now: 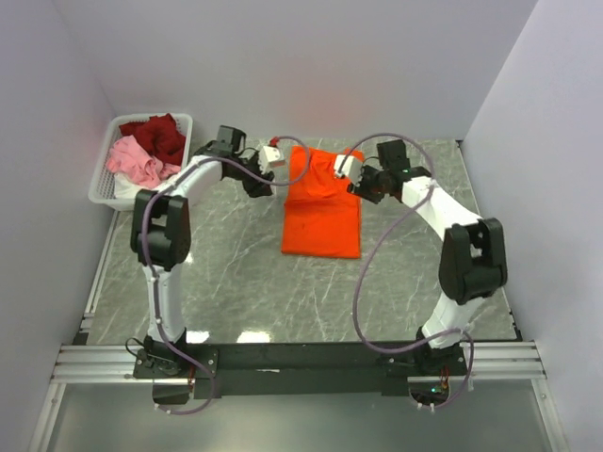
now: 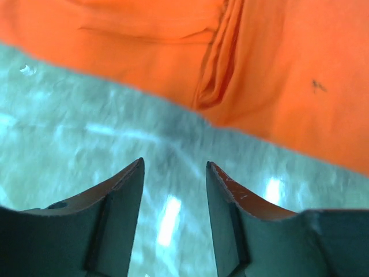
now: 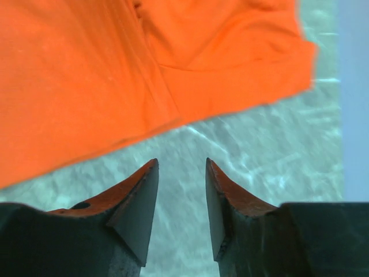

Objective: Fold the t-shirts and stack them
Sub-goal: Fold the tshirt

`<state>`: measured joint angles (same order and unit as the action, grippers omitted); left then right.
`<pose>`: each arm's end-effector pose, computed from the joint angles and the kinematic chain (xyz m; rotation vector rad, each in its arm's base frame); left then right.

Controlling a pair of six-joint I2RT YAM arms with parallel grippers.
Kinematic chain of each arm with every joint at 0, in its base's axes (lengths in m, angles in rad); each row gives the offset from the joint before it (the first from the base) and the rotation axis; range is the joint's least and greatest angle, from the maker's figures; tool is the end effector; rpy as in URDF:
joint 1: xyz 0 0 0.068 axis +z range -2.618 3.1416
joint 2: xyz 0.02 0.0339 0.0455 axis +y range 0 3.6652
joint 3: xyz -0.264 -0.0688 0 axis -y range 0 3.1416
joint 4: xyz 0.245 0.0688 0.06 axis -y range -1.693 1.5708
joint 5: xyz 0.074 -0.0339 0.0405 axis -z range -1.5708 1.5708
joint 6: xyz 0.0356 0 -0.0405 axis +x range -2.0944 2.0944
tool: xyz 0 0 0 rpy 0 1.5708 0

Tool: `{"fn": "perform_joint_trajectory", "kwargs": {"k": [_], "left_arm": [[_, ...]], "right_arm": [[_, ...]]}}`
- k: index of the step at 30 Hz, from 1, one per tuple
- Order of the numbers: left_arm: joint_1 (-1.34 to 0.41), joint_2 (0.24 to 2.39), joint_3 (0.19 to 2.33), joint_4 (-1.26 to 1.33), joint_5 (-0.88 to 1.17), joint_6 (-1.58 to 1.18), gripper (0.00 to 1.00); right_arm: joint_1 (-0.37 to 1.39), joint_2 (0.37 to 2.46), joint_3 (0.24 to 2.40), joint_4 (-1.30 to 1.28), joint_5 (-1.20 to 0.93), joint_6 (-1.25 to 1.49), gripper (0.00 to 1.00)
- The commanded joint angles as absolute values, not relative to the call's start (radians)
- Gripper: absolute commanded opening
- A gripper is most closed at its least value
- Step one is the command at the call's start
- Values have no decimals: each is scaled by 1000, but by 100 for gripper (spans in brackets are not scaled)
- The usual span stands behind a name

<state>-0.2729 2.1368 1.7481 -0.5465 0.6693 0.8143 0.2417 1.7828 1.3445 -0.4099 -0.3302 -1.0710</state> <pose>0.4481 -0.1484 0.2170 1.4175 1.8359 -0.5694 0.3798 0.1055 0.2412 -1.5546 1.7752 0.0006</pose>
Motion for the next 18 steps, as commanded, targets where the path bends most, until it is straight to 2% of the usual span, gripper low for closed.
{"fn": "perform_joint_trajectory", "kwargs": {"k": [1,5,10,15,18], "left_arm": [[-247,1969,1662,-609,768,846,53],[-279,1826,1413,-588,827,1021,58],[-348,1698,1151,-490,825,1170,63],[-411,1652,1004,-347,784,1259,67],[-431,1666,989,-316,769,1299,67]], "right_arm": [[236,1622,1308,-500,-373,-1045,44],[310,1493,1128,-496,-402,-1025,43],[417,1450,953,-437,-368,-1025,45],[459,1466,873,-370,-318,-1022,48],[480,1476,851,-354,-301,-1016,48]]}}
